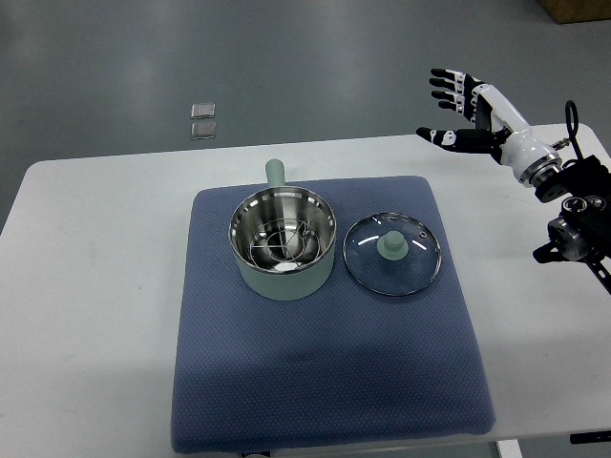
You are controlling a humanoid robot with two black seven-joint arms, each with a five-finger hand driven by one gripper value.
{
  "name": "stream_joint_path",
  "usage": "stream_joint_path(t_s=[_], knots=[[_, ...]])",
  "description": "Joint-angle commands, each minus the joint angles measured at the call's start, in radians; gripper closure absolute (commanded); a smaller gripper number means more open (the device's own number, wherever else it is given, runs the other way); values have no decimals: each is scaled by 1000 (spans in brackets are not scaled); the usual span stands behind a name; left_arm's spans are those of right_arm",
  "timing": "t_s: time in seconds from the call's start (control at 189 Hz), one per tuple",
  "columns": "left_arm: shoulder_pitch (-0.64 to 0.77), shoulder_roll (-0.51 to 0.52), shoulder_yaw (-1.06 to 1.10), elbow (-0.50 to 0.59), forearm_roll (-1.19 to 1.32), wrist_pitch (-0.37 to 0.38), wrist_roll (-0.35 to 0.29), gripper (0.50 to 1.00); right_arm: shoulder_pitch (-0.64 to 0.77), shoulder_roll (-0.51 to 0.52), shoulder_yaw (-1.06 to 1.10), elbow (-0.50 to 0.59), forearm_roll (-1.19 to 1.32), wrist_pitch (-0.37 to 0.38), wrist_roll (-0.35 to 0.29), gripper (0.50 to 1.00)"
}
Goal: Open lid and place right of pot
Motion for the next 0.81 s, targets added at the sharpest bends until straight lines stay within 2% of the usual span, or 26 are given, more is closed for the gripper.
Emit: stream_joint_path(t_s=[0.0, 0.042, 0.048, 0.106, 0.254, 0.259, 0.359, 0.365, 0.46, 0.809], knots=[[0, 0, 0, 0, 0, 0, 0, 500, -12, 12, 21, -19, 84, -2, 0, 576], [0, 0, 0, 0, 0, 0, 0, 500, -12, 12, 21, -19, 84, -2, 0, 576], [0, 0, 0, 0, 0, 0, 0, 500, -14, 14, 19, -23, 146, -2, 0, 576], [0, 0, 0, 0, -1, 0, 0, 500, -28, 19, 19, -23, 221, 0, 2, 576], [0, 0, 0, 0, 0, 0, 0, 500, -51, 32, 24, -22, 273, 0, 5, 570], [0, 0, 0, 0, 0, 0, 0, 500, -67, 61, 45, -23, 276, -3, 8, 570], [0, 0, 0, 0, 0, 0, 0, 500, -94, 95, 94, -25, 276, -2, 9, 570], [0, 0, 0, 0, 0, 0, 0, 500, -118, 132, 143, -25, 276, -2, 9, 570], [0, 0, 0, 0, 0, 0, 0, 500, -149, 190, 211, -25, 276, -2, 9, 570], [0, 0, 0, 0, 0, 0, 0, 500, -198, 276, 275, -25, 271, -2, 9, 570]])
